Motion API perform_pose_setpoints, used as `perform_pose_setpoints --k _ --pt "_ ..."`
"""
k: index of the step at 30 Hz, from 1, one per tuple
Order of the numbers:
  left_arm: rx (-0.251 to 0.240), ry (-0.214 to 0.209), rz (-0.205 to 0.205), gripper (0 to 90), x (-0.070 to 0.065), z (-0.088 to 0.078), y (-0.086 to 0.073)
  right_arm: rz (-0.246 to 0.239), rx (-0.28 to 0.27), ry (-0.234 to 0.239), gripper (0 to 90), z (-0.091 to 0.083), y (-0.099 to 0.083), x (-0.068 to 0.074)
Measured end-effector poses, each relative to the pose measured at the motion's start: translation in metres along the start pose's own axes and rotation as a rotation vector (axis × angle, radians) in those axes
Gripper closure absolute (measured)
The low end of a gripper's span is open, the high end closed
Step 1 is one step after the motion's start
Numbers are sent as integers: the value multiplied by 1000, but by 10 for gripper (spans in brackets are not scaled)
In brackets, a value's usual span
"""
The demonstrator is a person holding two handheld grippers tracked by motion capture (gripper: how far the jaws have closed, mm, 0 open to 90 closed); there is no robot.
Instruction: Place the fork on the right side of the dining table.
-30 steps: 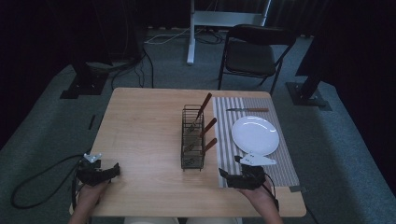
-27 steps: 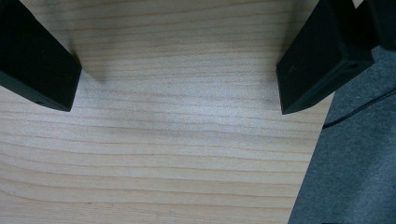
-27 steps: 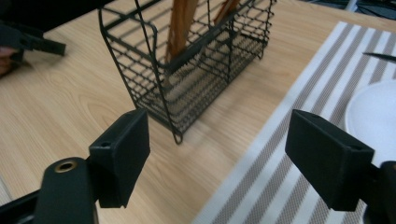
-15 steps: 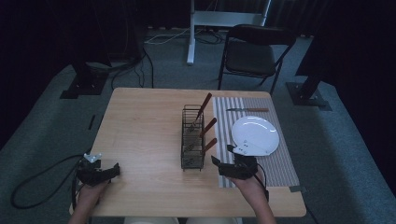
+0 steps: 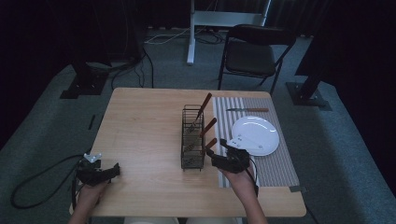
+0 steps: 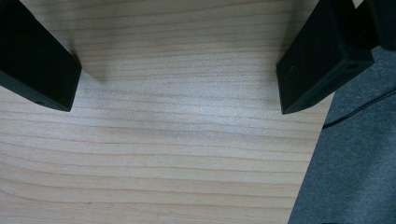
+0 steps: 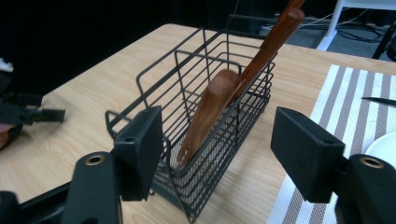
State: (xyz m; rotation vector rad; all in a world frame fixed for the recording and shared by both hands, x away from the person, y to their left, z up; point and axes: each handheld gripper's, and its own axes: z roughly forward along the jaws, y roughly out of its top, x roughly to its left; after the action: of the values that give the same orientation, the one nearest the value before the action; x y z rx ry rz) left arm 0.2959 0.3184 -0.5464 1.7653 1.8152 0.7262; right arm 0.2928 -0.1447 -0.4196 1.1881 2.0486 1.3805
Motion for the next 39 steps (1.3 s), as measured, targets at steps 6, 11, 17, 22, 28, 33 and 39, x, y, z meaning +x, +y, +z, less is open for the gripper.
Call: perform_pose_setpoints --k 6,11,17,22,28,33,39 --pt "0 0 -1 2 0 0 0 15 -12 -25 468 5 3 5" --pt "0 0 -1 2 0 0 0 11 11 -43 525 10 3 8" --pt "0 0 0 2 0 0 0 17 8 -67 633 12 3 9" --pt "0 0 0 2 0 0 0 24 -4 -61 685 12 2 11" --pt "0 0 0 2 0 0 0 88 7 22 743 11 3 3" --pt "0 0 0 2 0 0 0 133 -35 53 807 8 1 3" --pt "0 0 0 2 0 0 0 89 -40 43 810 6 2 10"
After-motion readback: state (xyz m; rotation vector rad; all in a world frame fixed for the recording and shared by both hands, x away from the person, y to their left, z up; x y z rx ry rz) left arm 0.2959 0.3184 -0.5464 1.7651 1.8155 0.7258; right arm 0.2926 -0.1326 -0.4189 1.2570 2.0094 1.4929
